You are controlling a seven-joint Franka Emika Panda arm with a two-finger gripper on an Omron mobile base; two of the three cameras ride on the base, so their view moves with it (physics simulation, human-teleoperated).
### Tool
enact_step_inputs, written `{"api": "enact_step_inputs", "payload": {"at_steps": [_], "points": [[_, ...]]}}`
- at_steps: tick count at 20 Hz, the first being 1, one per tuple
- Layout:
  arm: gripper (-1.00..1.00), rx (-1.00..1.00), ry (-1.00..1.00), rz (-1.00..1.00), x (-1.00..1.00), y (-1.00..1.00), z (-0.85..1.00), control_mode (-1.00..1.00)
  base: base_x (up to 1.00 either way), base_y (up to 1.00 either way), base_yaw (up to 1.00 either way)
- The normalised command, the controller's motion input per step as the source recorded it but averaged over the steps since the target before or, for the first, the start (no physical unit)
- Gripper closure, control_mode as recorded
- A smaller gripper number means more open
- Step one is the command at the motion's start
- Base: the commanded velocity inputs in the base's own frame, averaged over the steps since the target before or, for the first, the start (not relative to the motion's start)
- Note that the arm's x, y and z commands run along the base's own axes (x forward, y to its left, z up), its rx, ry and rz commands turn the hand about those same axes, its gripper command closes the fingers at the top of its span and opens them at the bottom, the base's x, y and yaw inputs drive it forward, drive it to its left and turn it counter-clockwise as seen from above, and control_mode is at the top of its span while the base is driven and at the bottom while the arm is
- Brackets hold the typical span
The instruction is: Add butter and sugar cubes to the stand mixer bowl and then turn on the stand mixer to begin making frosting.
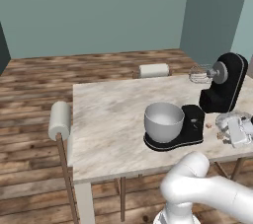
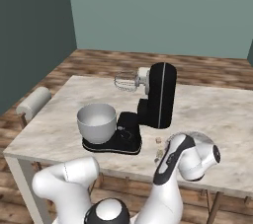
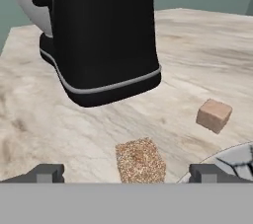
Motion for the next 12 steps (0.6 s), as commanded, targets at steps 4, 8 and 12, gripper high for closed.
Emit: {"api": "enact_step_inputs", "payload": {"at_steps": [4,8,12], "points": [[-1.00,-0.03,0.00,-0.14,-0.10,0.41,-0.25,-1.00,0.00,0.00,0.00],[-1.00,-0.18,0.00,-0.19,0.00,1.00,-0.28,-1.00,0.00,0.00,0.00],[-1.00,-0.13,-0.01,-0.13,0.11,0.65,-0.46,-1.00,0.00,0.00,0.00]]}}
